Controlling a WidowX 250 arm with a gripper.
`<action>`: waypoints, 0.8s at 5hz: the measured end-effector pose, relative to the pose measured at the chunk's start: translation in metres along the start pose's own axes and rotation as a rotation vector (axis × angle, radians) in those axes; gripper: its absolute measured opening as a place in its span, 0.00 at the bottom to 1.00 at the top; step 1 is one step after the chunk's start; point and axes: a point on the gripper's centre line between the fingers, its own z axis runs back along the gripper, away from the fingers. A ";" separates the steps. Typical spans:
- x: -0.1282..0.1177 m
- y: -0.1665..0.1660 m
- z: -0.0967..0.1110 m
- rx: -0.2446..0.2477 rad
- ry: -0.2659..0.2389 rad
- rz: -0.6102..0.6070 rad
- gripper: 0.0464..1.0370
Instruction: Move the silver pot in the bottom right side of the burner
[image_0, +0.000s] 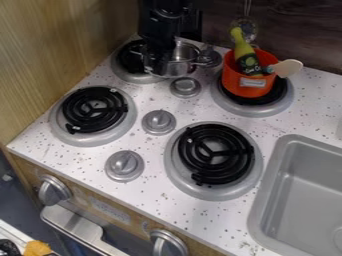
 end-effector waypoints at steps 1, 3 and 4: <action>-0.014 0.012 0.011 0.054 -0.070 0.212 0.03; -0.043 0.031 0.027 0.098 -0.093 0.411 0.03; -0.057 0.042 0.036 0.121 -0.085 0.483 0.03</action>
